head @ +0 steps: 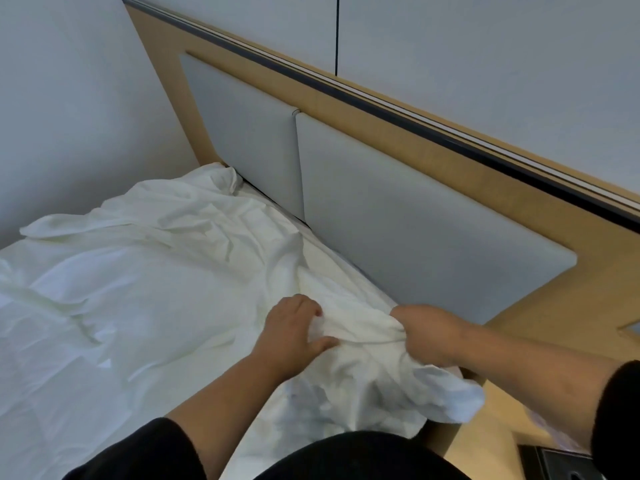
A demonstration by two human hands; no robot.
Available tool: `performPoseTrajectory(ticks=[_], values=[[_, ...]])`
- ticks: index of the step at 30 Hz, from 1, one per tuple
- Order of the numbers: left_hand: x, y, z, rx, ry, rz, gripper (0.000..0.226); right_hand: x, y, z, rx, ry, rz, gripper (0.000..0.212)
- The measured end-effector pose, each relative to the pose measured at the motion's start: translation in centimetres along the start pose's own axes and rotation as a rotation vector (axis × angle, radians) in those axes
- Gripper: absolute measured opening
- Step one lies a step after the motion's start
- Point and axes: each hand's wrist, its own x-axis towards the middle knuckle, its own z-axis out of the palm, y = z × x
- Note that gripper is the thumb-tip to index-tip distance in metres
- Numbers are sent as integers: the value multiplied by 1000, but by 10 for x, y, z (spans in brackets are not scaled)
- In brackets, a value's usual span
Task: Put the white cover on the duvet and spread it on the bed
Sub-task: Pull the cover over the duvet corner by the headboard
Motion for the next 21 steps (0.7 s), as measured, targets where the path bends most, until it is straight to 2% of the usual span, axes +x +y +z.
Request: performPoseTrajectory(ticks=[1,3,5,7,8,10,12,15,18,19,21], values=[[-4,-15,1,-47,22,-137,70,-6,12,4,55,73,0,26],[-9,-58,11,-227,59,-523,69,-29,27,-1,170,159,-19,36],[-18,-92,19,-533,76,-922,69,-57,30,-11,289,136,-29,44],[-31,-110,26,-834,57,-1154,70,-82,23,-16,408,88,-68,50],[-35,-114,29,-988,-10,-1183,68,-91,18,-17,462,70,-80,51],[-44,-106,29,-1231,-196,-1160,69,-100,8,-13,596,43,-94,47],[-46,-93,20,-1370,-345,-1055,68,-99,1,-9,750,19,-66,37],[-39,-75,-1,-1435,-366,-897,48,-89,-9,-6,912,-2,-22,8],[-35,-58,-20,-1401,-278,-682,38,-78,-20,-16,667,20,-1,60],[-35,-54,-25,-1383,-228,-614,37,-75,-22,-19,607,40,5,66],[-37,-46,-34,-1358,-122,-515,25,-68,-23,-25,554,56,17,58]])
